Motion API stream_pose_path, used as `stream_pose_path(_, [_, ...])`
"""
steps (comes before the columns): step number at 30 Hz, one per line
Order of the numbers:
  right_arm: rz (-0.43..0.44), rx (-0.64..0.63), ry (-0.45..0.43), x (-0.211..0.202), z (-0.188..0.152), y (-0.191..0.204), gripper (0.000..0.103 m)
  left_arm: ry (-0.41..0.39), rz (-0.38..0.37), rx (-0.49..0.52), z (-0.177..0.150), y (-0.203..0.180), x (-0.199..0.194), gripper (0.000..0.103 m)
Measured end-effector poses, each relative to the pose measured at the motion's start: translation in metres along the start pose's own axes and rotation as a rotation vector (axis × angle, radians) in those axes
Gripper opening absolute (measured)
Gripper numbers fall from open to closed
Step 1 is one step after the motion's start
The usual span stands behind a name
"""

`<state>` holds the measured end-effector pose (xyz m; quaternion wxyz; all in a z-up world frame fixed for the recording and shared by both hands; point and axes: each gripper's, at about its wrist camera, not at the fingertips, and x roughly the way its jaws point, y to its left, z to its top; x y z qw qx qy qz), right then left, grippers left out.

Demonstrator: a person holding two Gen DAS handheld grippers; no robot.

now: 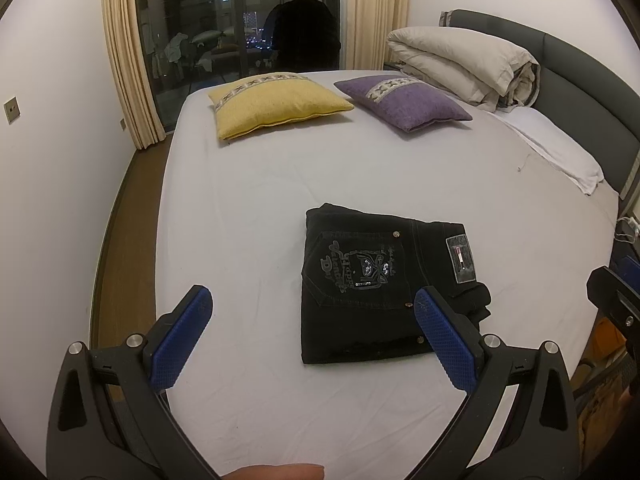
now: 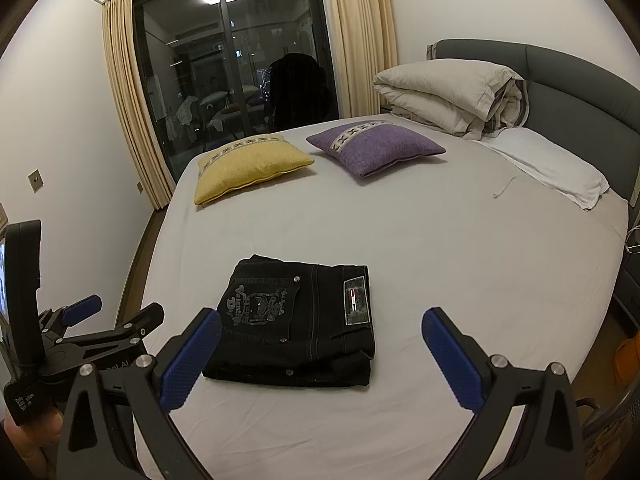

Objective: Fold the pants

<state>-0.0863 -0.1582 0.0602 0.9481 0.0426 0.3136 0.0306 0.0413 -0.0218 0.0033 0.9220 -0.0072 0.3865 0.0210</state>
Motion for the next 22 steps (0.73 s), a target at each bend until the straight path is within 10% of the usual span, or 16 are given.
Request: stream_pose_path(22, [0.001,0.009,0.014,0.000,-0.015,0.001,0.103,0.021,0.013,0.010,-0.003,0.001,0.006,0.103])
